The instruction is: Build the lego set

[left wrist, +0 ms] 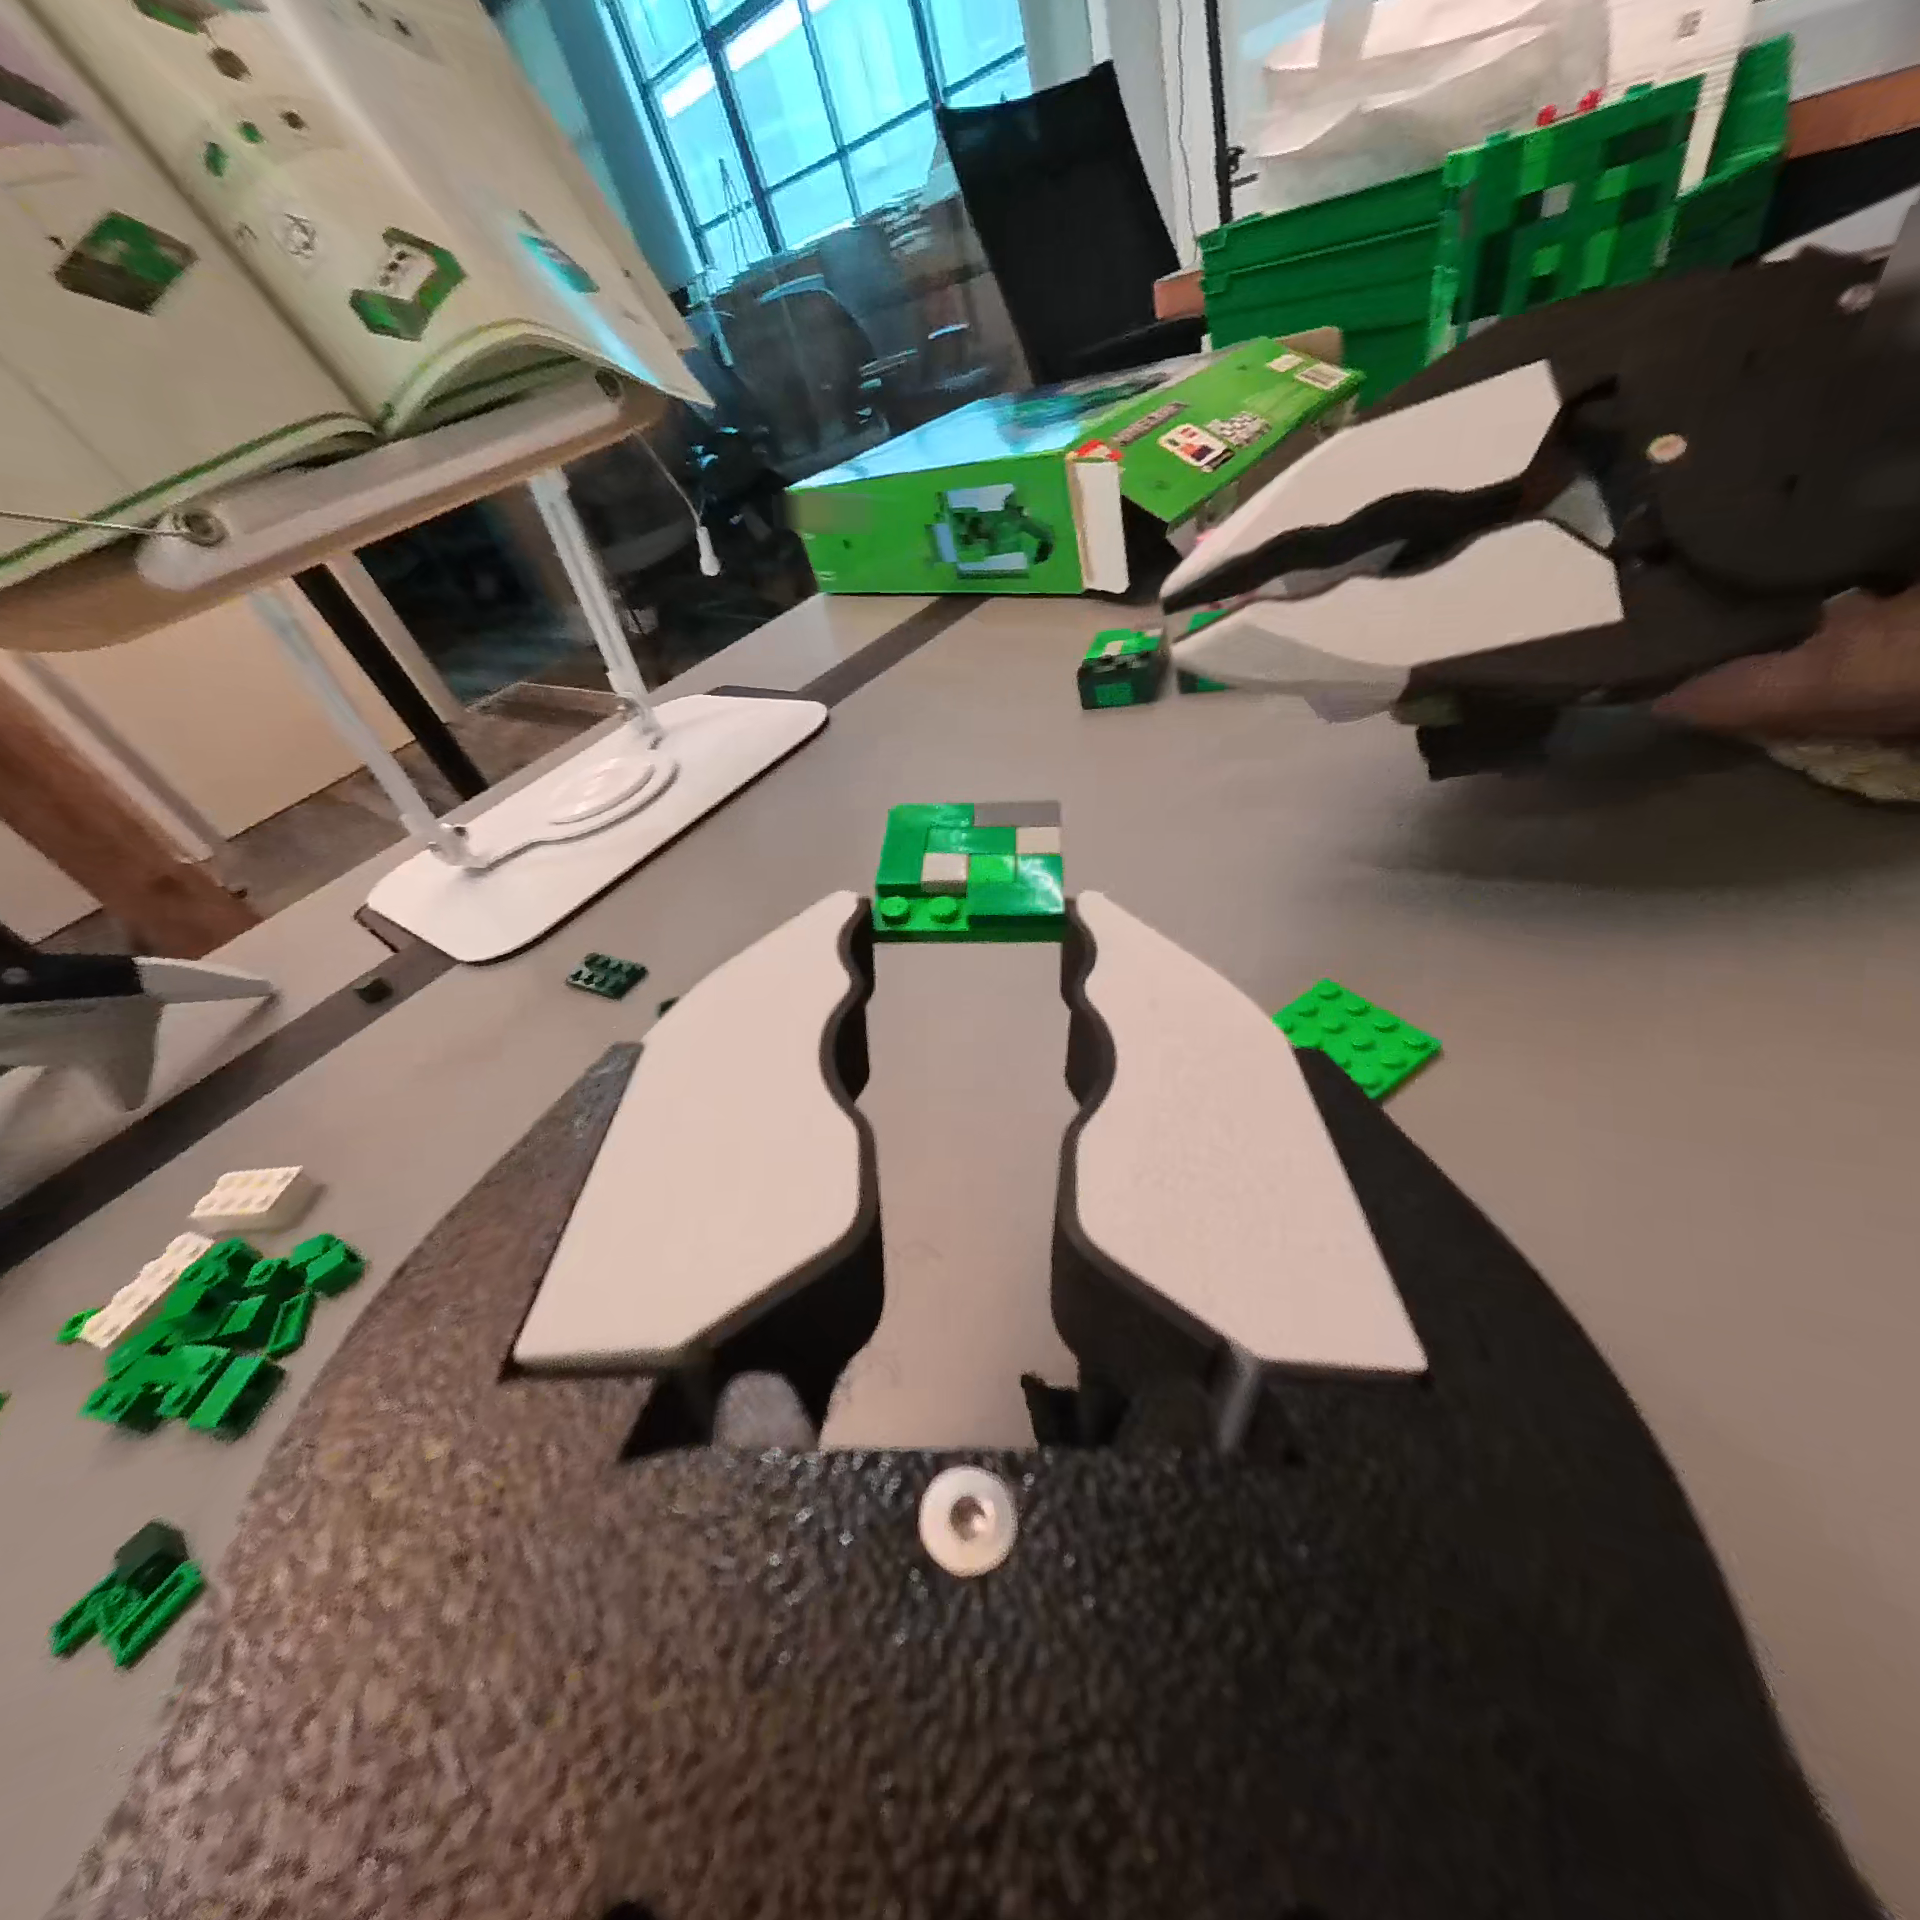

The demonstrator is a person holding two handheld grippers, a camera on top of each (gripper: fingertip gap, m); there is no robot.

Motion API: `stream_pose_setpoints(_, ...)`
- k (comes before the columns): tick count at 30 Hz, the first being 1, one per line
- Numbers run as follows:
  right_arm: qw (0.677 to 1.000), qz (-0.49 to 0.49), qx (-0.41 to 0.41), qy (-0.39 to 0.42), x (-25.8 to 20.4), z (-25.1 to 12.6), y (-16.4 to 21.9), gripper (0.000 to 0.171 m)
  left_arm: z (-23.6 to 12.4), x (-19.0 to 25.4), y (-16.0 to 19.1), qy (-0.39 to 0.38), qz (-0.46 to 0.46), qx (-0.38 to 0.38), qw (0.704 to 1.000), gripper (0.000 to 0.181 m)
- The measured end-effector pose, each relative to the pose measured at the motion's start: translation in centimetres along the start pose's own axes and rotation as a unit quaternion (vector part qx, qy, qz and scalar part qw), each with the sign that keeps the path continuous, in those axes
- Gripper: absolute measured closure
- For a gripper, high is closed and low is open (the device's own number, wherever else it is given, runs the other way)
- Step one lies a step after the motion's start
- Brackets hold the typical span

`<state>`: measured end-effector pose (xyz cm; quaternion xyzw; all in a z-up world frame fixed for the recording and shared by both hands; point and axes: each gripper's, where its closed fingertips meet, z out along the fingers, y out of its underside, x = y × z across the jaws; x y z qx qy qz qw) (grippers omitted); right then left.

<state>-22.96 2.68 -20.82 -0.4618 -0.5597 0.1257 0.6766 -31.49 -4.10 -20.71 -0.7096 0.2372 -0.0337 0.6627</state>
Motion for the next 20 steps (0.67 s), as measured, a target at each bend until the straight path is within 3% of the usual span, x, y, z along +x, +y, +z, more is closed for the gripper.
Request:
stream_pose_setpoints(6, 0.997, 0.073, 0.003, 0.007, 1.3, 0.1, 0.5, 0.161, 0.0, 0.3, 0.0, -0.001, 0.016, 0.0, 1.0, 0.146)
stream_pose_setpoints(20, 0.997, 0.069, 0.027, -0.027, 0.3, 0.1, -0.3, 0.165, 0.2, 1.2, 0.1, 0.008, 0.053, -0.004, 0.999, 0.146)
